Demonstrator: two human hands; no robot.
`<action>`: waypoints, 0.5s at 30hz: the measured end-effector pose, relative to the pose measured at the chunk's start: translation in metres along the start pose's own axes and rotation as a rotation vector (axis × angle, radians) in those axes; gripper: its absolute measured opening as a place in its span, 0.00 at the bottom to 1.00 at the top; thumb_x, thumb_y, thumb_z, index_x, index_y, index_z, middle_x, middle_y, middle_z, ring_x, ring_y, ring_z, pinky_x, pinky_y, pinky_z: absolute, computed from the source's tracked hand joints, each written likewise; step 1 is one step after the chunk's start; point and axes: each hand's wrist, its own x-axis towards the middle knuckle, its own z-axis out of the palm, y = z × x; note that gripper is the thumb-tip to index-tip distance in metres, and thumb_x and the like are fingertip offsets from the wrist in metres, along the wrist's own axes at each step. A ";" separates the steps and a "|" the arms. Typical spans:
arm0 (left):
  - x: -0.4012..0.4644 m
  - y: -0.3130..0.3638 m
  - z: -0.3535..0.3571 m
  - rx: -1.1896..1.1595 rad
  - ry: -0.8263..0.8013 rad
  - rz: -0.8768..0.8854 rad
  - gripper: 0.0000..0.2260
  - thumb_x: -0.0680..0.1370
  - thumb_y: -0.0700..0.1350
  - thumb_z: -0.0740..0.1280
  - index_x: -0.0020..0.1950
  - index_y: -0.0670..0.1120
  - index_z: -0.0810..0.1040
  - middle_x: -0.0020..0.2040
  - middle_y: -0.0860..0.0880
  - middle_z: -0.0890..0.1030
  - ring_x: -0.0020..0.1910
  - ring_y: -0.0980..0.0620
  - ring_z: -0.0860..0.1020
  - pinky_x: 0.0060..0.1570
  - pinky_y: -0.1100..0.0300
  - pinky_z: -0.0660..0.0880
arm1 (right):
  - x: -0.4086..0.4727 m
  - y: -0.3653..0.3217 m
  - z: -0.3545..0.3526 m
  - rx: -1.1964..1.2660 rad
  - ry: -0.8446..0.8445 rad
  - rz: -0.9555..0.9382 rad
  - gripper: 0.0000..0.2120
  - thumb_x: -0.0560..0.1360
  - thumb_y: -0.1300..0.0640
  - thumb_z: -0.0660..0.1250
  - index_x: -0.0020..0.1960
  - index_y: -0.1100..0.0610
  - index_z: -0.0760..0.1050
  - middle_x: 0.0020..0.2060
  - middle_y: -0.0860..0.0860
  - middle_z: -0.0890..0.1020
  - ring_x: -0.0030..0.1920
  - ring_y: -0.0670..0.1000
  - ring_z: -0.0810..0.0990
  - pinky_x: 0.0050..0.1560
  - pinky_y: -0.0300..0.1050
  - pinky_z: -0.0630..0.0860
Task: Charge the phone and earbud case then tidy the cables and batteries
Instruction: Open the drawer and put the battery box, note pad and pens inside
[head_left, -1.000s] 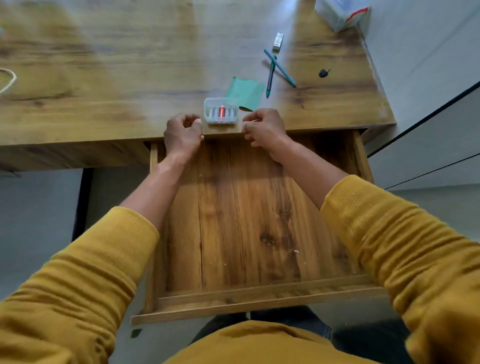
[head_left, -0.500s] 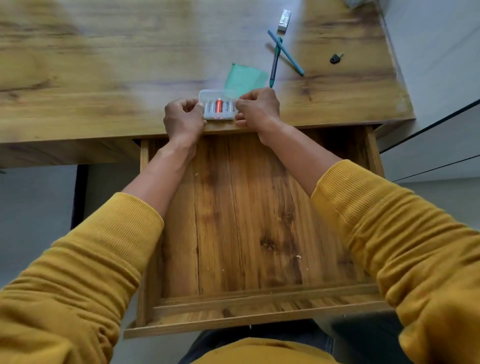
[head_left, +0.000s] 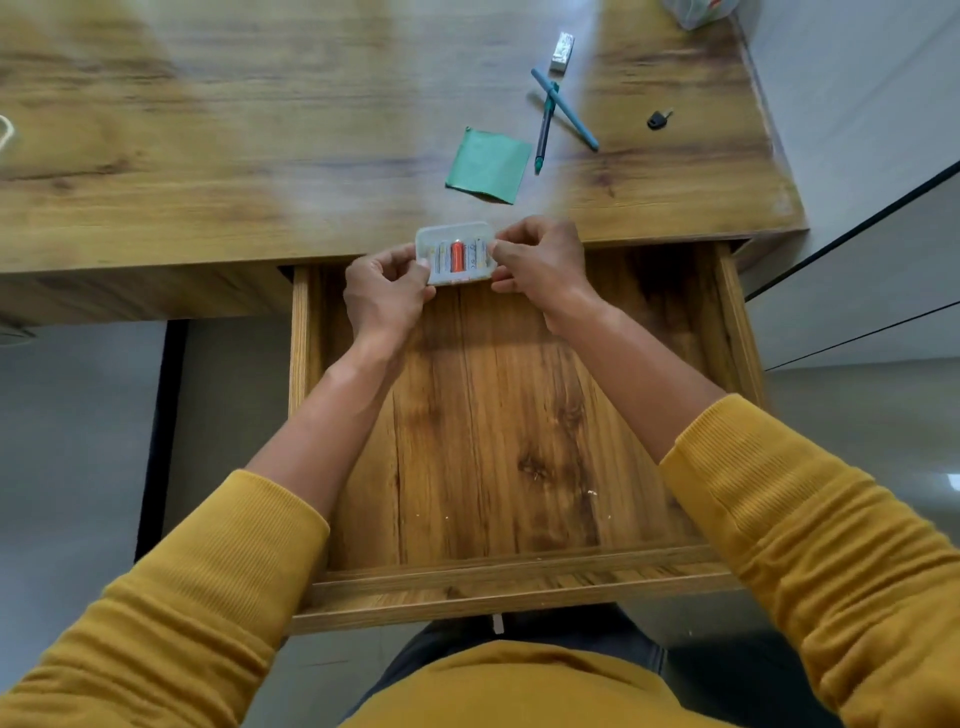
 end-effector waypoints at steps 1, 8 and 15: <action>-0.009 -0.005 0.000 0.003 -0.024 0.008 0.11 0.83 0.43 0.71 0.65 0.44 0.84 0.56 0.49 0.87 0.53 0.56 0.87 0.49 0.59 0.85 | -0.006 0.005 -0.004 -0.007 0.000 -0.002 0.05 0.81 0.57 0.71 0.54 0.59 0.80 0.50 0.54 0.86 0.46 0.49 0.88 0.41 0.39 0.84; -0.042 -0.037 0.012 0.106 -0.089 -0.016 0.12 0.82 0.42 0.73 0.65 0.45 0.84 0.59 0.50 0.86 0.57 0.55 0.85 0.51 0.54 0.86 | -0.023 0.049 -0.018 -0.134 -0.004 0.050 0.05 0.82 0.56 0.71 0.54 0.57 0.81 0.50 0.54 0.86 0.48 0.48 0.88 0.40 0.40 0.85; -0.036 -0.059 0.034 0.188 -0.134 -0.103 0.15 0.79 0.40 0.75 0.67 0.47 0.84 0.56 0.51 0.87 0.56 0.54 0.85 0.54 0.51 0.86 | -0.010 0.081 -0.021 -0.210 0.005 0.171 0.05 0.81 0.55 0.72 0.53 0.56 0.82 0.50 0.54 0.86 0.48 0.50 0.88 0.41 0.45 0.87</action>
